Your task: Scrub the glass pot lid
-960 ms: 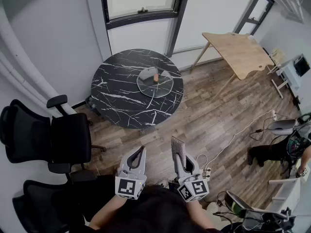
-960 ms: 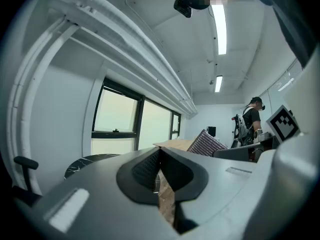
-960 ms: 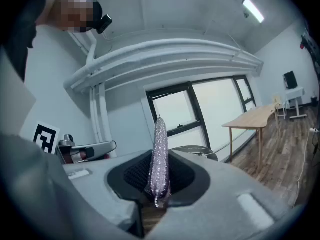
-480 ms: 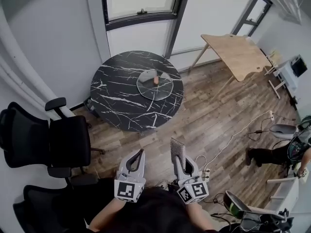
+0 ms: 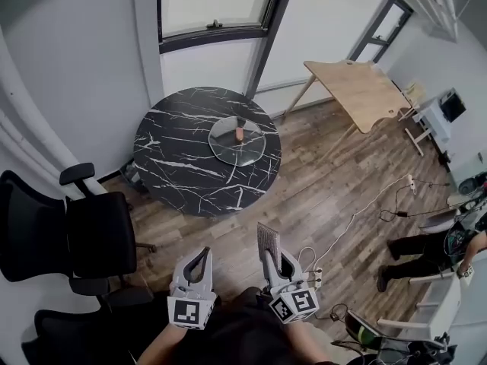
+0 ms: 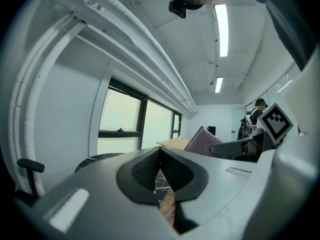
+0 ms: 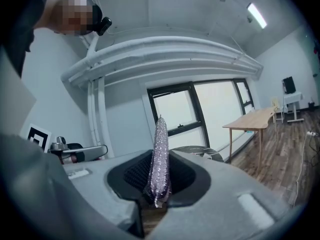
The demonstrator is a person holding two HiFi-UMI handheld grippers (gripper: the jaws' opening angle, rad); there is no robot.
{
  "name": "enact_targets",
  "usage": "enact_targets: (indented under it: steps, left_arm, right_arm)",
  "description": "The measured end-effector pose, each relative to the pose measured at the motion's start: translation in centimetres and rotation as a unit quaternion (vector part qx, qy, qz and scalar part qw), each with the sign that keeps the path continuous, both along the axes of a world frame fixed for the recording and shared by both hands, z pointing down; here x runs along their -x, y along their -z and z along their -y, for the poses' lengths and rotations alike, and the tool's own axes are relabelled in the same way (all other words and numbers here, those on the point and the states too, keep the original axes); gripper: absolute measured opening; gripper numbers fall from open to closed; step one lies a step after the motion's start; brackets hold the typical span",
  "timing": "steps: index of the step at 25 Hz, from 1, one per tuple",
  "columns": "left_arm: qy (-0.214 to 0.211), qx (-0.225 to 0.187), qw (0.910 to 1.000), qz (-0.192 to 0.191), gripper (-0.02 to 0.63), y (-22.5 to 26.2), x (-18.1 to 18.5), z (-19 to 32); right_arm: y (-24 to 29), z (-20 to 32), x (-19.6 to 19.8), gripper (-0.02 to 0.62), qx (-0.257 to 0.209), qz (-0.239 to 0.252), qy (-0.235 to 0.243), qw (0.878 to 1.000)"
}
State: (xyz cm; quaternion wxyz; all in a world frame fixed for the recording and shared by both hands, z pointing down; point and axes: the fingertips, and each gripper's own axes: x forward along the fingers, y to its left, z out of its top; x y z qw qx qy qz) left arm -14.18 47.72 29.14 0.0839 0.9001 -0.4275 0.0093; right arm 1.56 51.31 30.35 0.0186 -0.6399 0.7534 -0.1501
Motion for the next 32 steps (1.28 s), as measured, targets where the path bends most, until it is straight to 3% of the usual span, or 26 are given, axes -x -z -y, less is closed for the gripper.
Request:
enact_targets:
  steps: [7, 14, 20, 32]
  left_arm:
    - [0.022, 0.014, 0.9996, -0.007, 0.003, -2.1, 2.2, 1.1]
    - [0.037, 0.017, 0.9991, 0.013, 0.003, -2.8, -0.1, 3.6]
    - [0.04, 0.019, 0.9986, 0.028, 0.003, -2.9, -5.6, 7.7]
    - [0.089, 0.016, 0.9954, 0.033, 0.002, -1.6, -15.0, 17.0]
  right_arm:
    - [-0.7, 2.1, 1.7, 0.075, 0.004, 0.004, 0.014, 1.0]
    - [-1.3, 6.7, -0.4, 0.076, -0.006, 0.023, 0.035, 0.999]
    - [-1.9, 11.8, -5.1, 0.075, -0.006, 0.039, 0.057, 0.998]
    - [-3.1, 22.1, -12.8, 0.077, 0.008, 0.05, 0.121, 0.991]
